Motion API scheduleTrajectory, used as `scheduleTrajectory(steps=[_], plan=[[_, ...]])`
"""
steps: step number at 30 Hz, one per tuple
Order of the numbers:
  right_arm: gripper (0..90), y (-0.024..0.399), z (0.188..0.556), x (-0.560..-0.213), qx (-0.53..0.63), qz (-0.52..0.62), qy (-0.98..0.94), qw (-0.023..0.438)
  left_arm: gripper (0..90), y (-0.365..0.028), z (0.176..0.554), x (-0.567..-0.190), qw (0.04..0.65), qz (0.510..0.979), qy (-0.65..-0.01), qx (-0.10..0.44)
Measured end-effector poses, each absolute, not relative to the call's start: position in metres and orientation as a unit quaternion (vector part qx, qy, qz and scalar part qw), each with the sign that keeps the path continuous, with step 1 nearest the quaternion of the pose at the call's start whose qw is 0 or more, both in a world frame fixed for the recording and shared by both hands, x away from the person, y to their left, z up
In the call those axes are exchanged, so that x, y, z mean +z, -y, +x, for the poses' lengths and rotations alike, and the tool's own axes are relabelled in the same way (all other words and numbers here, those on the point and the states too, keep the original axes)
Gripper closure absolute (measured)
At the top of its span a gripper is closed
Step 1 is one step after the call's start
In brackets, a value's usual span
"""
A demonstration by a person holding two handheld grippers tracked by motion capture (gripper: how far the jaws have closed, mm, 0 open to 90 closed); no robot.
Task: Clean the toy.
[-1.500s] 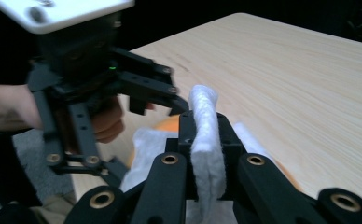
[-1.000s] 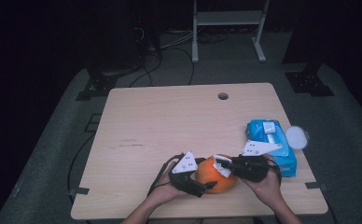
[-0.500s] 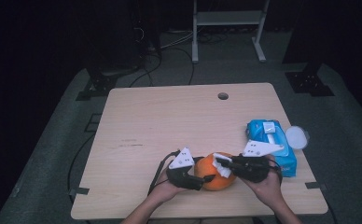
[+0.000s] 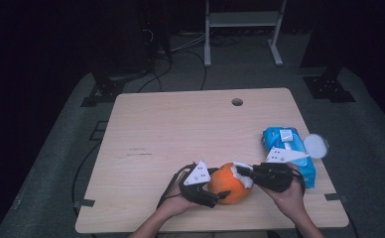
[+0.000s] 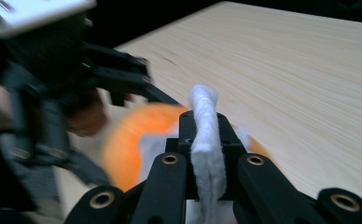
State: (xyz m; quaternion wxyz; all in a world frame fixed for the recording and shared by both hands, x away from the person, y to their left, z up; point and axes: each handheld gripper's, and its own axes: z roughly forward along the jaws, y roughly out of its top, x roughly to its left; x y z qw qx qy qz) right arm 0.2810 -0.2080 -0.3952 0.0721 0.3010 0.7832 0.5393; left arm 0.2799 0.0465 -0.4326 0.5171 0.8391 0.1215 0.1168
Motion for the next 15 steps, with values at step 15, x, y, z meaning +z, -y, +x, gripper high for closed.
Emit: scheduleTrajectory(steps=[15], plan=[[84.5,0.21,0.286,-0.395,0.553,0.313,-0.77,0.051,33.9,-0.053,0.283,-0.413,0.512,0.839,-0.151,0.106]])
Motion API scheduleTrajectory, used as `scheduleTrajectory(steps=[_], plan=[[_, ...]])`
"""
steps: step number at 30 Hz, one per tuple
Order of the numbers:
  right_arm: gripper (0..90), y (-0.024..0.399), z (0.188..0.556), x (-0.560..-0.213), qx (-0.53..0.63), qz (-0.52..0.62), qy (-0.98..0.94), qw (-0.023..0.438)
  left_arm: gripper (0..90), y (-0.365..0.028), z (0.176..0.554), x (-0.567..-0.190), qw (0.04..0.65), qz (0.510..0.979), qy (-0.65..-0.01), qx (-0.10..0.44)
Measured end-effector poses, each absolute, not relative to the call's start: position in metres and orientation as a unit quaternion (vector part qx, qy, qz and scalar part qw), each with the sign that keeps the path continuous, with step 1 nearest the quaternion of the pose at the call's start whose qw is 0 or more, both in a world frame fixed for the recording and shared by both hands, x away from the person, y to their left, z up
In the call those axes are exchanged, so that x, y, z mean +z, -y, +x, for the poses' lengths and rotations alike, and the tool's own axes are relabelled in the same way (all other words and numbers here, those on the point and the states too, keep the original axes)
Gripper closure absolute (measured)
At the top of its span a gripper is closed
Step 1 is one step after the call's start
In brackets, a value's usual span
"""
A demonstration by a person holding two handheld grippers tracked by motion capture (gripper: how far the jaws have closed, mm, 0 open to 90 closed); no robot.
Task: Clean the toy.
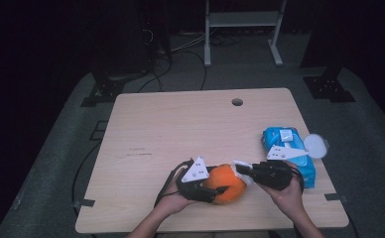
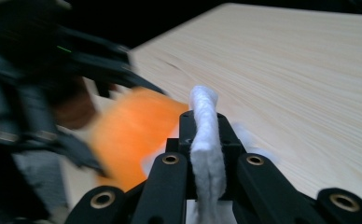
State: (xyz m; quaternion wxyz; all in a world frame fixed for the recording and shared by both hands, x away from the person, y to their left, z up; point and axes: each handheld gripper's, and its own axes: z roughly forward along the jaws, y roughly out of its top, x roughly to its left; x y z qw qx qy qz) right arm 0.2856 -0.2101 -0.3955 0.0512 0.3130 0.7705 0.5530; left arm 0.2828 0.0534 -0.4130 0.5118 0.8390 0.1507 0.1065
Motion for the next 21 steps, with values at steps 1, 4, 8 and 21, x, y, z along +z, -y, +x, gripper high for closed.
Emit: scheduleTrajectory(steps=[1,4,8,21], plan=[[84.5,0.208,0.283,-0.393,0.556,0.305,-0.772,0.048,32.9,-0.052,0.283,-0.415,0.513,0.837,-0.156,0.105],[84.5,0.198,0.278,-0.388,0.55,0.285,-0.783,0.055,26.6,-0.052,0.284,-0.416,0.514,0.836,-0.16,0.105],[84.1,0.203,0.284,-0.397,0.535,0.301,-0.787,0.065,11.5,-0.055,0.289,-0.421,0.528,0.833,-0.146,0.079],[67.5,0.215,0.295,-0.409,0.528,0.329,-0.783,0.012,9.6,-0.052,0.291,-0.427,0.521,0.836,-0.159,0.066]])
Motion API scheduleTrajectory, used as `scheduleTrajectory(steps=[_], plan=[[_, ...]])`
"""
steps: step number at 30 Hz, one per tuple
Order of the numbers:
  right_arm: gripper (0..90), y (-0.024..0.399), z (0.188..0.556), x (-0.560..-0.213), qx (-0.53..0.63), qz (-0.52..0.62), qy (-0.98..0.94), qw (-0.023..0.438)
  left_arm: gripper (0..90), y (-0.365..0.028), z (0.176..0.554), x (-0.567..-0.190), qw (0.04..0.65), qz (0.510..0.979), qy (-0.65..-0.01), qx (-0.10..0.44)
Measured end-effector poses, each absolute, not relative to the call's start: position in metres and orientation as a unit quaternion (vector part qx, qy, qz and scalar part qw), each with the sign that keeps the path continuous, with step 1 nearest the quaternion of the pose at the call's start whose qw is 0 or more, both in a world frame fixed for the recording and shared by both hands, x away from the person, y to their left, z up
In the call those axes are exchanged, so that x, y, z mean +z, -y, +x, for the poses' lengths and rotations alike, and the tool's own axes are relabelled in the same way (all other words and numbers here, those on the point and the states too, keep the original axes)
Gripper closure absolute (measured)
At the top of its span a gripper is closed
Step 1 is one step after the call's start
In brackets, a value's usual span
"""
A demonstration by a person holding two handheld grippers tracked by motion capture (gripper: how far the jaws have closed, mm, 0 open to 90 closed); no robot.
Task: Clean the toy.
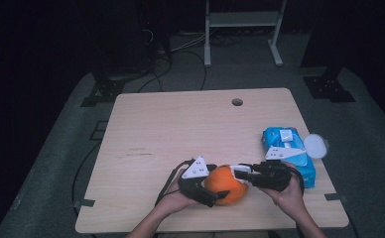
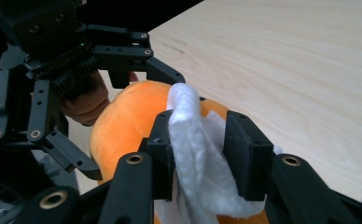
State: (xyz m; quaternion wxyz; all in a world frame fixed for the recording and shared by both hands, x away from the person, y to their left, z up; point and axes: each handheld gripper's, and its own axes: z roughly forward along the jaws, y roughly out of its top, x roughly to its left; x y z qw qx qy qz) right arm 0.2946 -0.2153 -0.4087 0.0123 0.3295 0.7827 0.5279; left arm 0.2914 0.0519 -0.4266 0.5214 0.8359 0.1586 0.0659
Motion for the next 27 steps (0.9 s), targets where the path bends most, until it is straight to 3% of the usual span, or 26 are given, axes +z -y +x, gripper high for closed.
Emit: scheduleTrajectory(steps=[4,12,19,27], plan=[[81.2,0.213,0.291,-0.403,0.525,0.32,-0.788,0.017,9.8,-0.051,0.292,-0.427,0.522,0.834,-0.166,0.065],[82.7,0.195,0.275,-0.389,0.554,0.282,-0.783,0.013,11.1,-0.048,0.292,-0.428,0.523,0.83,-0.182,0.065],[82.7,0.21,0.284,-0.397,0.543,0.317,-0.775,0.063,5.6,-0.05,0.292,-0.43,0.532,0.832,-0.143,0.064],[83.4,0.214,0.284,-0.397,0.541,0.331,-0.77,0.064,22.4,-0.05,0.29,-0.428,0.528,0.829,-0.164,0.081]])
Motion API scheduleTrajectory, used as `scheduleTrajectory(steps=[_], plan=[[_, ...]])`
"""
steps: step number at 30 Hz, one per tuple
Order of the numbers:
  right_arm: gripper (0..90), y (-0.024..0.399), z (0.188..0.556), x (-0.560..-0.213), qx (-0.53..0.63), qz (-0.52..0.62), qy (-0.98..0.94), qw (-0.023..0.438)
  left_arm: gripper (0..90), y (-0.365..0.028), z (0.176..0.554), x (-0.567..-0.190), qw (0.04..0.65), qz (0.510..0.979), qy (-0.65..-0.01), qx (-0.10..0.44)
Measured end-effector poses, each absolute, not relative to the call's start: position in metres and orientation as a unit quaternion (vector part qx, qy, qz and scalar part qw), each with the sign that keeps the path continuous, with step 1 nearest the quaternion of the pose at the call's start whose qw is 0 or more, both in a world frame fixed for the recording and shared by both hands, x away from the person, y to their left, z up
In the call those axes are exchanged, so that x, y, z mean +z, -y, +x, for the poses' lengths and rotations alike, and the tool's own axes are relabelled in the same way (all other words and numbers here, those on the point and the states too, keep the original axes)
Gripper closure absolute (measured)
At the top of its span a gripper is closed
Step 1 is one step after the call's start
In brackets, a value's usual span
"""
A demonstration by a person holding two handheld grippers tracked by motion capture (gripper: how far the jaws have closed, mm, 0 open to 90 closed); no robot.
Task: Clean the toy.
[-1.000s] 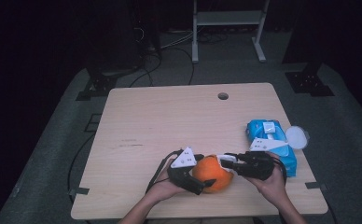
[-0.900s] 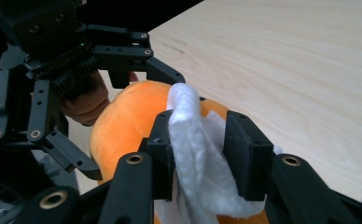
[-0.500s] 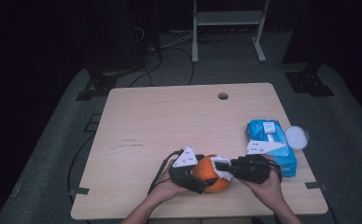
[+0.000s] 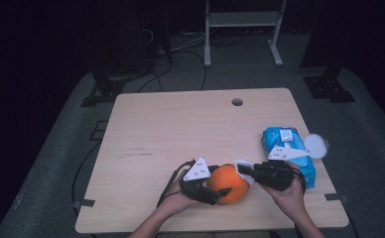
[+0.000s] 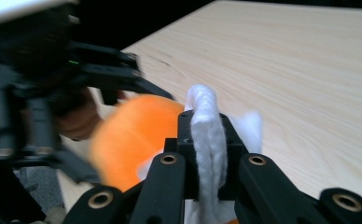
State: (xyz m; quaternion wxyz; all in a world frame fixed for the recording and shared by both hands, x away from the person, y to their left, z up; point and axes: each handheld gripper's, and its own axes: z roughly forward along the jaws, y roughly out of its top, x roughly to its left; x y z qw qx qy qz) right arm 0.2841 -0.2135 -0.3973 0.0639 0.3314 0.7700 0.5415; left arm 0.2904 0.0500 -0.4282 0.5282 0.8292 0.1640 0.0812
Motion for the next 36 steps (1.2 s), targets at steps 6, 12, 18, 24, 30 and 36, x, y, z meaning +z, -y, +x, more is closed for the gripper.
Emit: scheduleTrajectory(steps=[6,12,18,24,30,36], plan=[[83.4,0.194,0.269,-0.386,0.549,0.28,-0.785,0.064,24.1,-0.049,0.29,-0.428,0.529,0.822,-0.193,0.083],[83.5,0.214,0.285,-0.397,0.537,0.321,-0.776,0.076,11.6,-0.047,0.29,-0.43,0.542,0.821,-0.164,0.069],[83.5,0.215,0.284,-0.398,0.535,0.33,-0.773,0.087,20.4,-0.047,0.289,-0.431,0.543,0.814,-0.184,0.091],[83.5,0.207,0.27,-0.385,0.563,0.293,-0.77,0.069,29.1,-0.057,0.292,-0.417,0.554,0.799,-0.225,0.059],[83.4,0.204,0.276,-0.393,0.548,0.301,-0.777,0.071,21.1,-0.056,0.289,-0.416,0.541,0.811,-0.215,0.065],[83.1,0.208,0.282,-0.402,0.547,0.316,-0.773,0.063,9.1,-0.067,0.298,-0.417,0.557,0.812,-0.169,0.047]])
